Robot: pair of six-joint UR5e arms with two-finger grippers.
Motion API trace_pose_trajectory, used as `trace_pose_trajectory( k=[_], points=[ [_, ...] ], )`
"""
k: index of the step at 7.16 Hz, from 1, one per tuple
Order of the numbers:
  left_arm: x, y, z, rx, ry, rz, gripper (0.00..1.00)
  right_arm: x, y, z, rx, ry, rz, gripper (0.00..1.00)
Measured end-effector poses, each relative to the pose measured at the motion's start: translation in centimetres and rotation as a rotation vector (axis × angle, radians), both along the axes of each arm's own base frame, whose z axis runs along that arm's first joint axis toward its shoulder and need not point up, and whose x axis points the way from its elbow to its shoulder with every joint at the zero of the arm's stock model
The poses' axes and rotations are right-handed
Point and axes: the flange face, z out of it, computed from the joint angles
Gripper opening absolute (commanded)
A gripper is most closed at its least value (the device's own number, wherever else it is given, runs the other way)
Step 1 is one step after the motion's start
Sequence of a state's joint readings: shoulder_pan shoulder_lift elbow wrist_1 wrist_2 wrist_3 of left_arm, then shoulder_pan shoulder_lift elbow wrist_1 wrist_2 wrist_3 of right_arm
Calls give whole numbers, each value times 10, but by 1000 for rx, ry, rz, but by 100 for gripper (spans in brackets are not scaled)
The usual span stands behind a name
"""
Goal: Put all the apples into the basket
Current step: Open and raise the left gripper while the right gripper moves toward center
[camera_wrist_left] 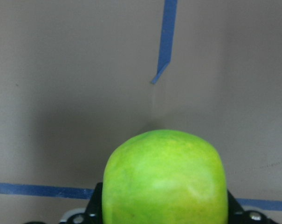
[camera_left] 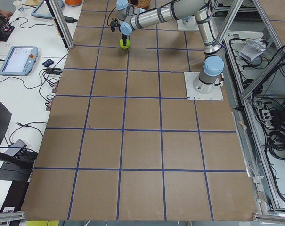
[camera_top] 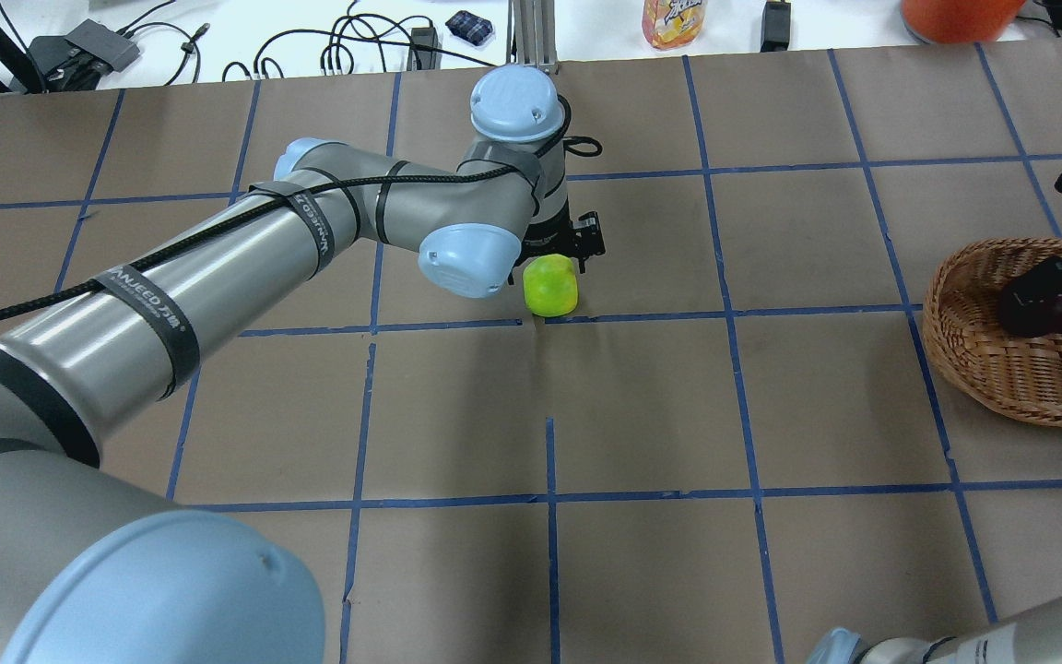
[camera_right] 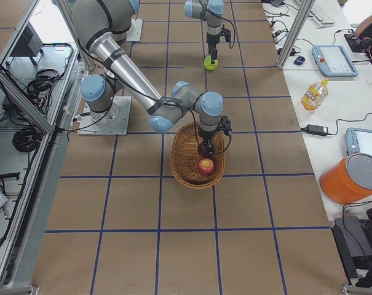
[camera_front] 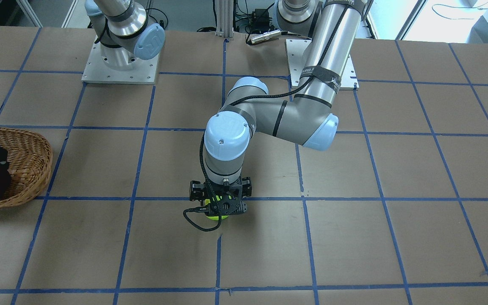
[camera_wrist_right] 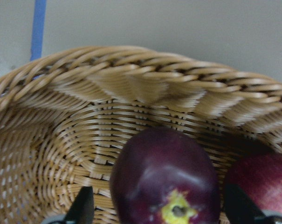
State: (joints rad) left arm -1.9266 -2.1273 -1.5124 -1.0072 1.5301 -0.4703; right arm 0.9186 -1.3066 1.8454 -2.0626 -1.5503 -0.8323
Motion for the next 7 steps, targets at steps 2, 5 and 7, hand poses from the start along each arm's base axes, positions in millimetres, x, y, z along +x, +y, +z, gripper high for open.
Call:
trace_pose_trajectory(
  k=[2, 5, 7],
  points=[
    [31, -5, 56, -22, 19, 27, 100, 73, -6, 44, 17, -3, 21, 100],
    [119, 19, 140, 23, -4, -68, 100, 248, -37, 59, 2, 10, -62, 100],
    [162, 61, 211, 1, -53, -139, 100, 391, -78, 51, -18, 16, -121, 100]
  ],
)
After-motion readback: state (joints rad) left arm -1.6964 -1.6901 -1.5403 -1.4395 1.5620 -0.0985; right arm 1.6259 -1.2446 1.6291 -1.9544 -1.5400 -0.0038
